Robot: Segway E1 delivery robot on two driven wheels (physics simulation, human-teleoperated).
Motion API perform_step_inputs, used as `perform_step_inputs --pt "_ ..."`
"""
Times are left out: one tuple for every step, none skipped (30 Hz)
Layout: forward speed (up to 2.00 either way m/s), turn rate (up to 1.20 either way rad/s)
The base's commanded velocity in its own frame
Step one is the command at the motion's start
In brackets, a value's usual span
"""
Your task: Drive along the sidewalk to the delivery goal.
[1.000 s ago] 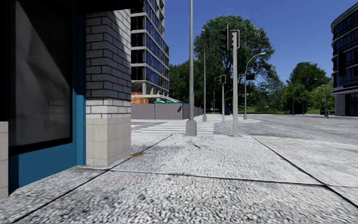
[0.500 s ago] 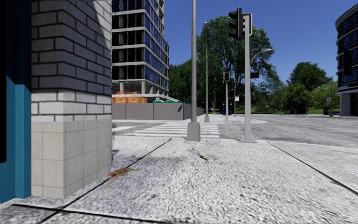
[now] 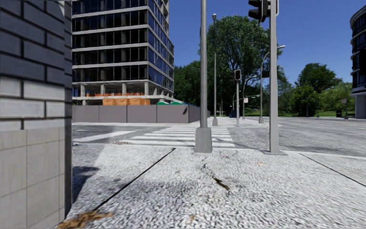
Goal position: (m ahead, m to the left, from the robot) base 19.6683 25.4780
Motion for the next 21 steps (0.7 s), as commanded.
perform_step_inputs --pt "2.00 0.38" --pt "2.00 0.39" --pt "2.00 0.39" --pt "2.00 0.39" --pt "2.00 0.39" --pt "2.00 0.39" --pt "2.00 0.39" --pt "2.00 0.39" --pt "2.00 0.39" --pt "2.00 0.39" --pt "2.00 0.39" --pt "2.00 0.39" --pt "2.00 0.39" --pt "2.00 0.29" --pt "2.00 0.05" --pt "2.00 0.05" --pt "2.00 0.00" --pt "2.00 0.00" --pt "2.00 0.00" --pt "2.00 0.00" --pt "2.00 0.00"
